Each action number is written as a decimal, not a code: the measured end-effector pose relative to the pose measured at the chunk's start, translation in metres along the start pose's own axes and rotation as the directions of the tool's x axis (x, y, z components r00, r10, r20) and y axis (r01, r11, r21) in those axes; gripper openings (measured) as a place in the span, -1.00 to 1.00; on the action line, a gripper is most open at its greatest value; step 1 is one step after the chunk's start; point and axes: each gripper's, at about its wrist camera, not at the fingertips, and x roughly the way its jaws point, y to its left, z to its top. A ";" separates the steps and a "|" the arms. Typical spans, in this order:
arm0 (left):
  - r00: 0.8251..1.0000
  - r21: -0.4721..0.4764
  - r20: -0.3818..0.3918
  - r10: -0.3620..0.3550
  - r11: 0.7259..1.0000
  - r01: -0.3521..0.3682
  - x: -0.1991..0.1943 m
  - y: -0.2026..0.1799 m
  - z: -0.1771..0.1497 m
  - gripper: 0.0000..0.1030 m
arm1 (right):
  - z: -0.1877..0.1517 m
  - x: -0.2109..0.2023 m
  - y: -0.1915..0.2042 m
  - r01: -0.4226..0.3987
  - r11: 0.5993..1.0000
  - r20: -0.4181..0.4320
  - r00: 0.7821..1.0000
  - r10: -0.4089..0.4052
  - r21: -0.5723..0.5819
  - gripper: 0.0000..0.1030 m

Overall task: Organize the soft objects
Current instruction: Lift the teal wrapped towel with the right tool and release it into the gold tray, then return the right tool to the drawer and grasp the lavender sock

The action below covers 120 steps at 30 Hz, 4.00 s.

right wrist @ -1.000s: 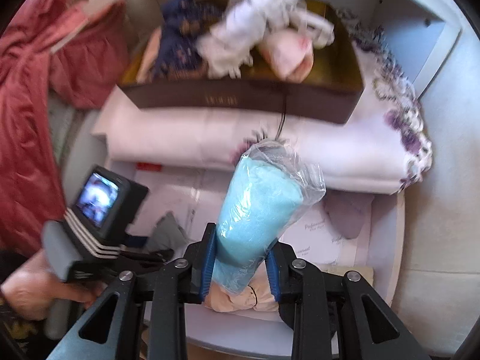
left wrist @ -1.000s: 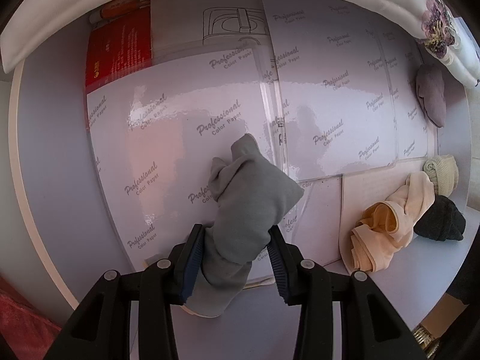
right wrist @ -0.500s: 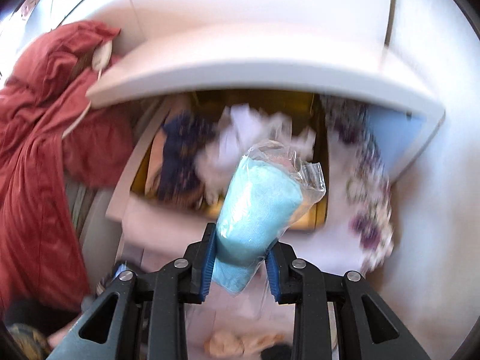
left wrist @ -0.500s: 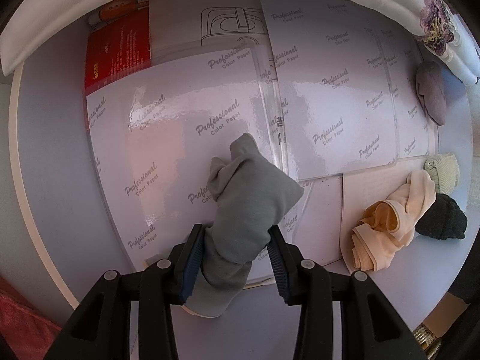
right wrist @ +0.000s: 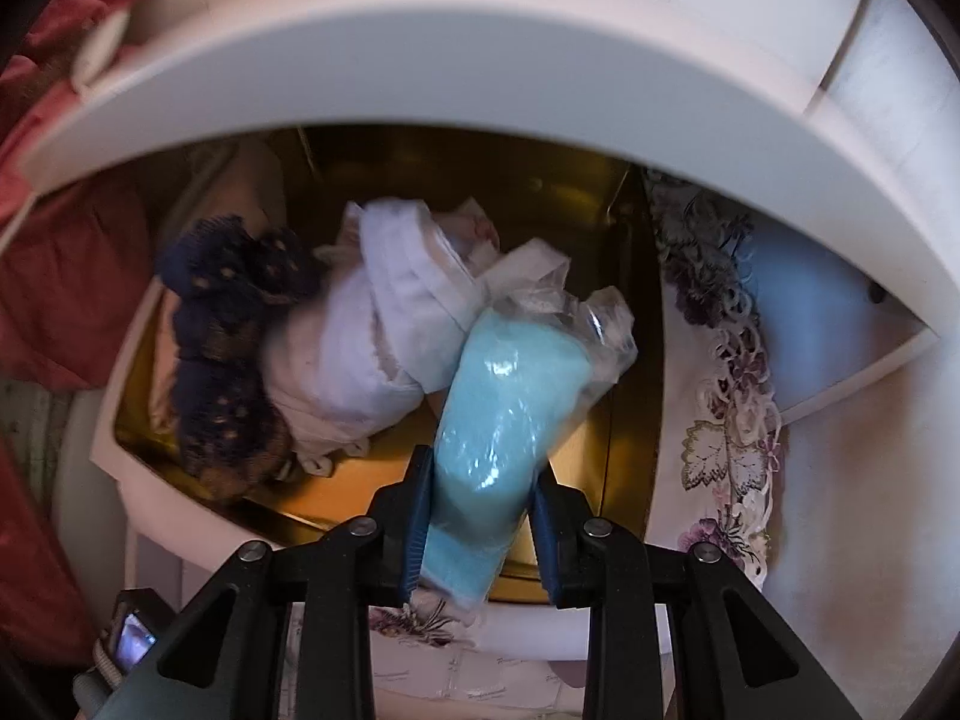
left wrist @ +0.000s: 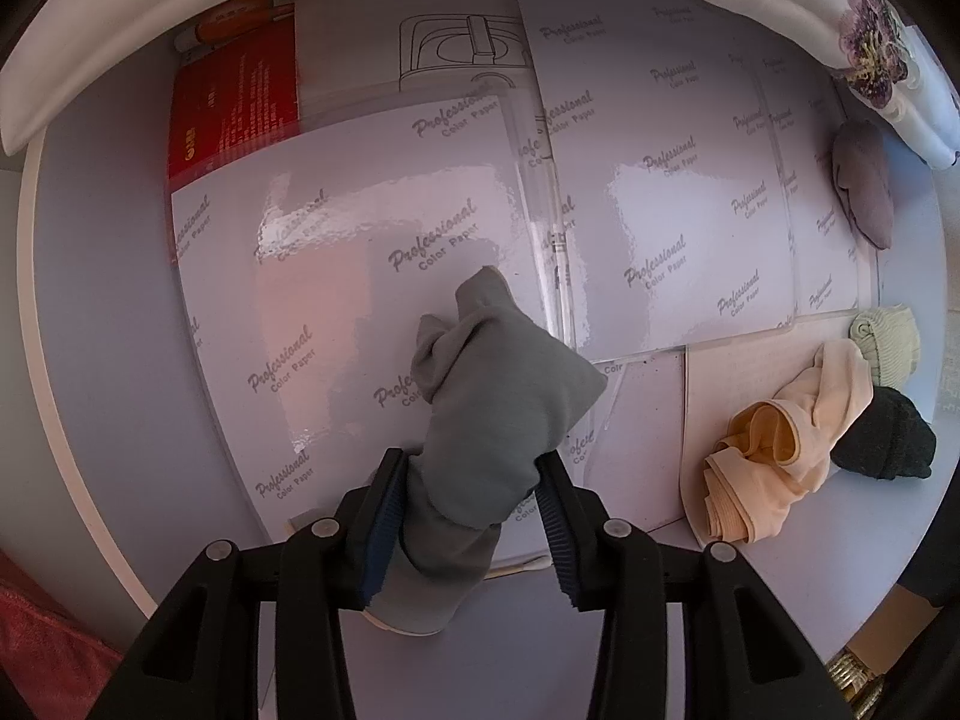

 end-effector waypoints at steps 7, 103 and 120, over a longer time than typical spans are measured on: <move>1.000 0.003 0.001 0.003 1.000 -0.003 0.001 -0.001 0.000 -0.14 | 0.002 0.021 -0.009 0.093 0.995 -0.051 0.994 -0.095 -0.029 -0.41; 1.000 0.031 0.017 0.022 0.999 -0.023 -0.001 -0.014 -0.003 0.01 | -0.157 0.079 -0.079 0.111 0.901 -0.246 0.969 -0.005 0.420 0.89; 0.999 0.033 0.017 0.029 0.999 -0.030 -0.002 -0.018 -0.004 0.01 | -0.144 0.115 -0.090 0.118 0.901 -0.297 0.955 0.012 0.418 0.15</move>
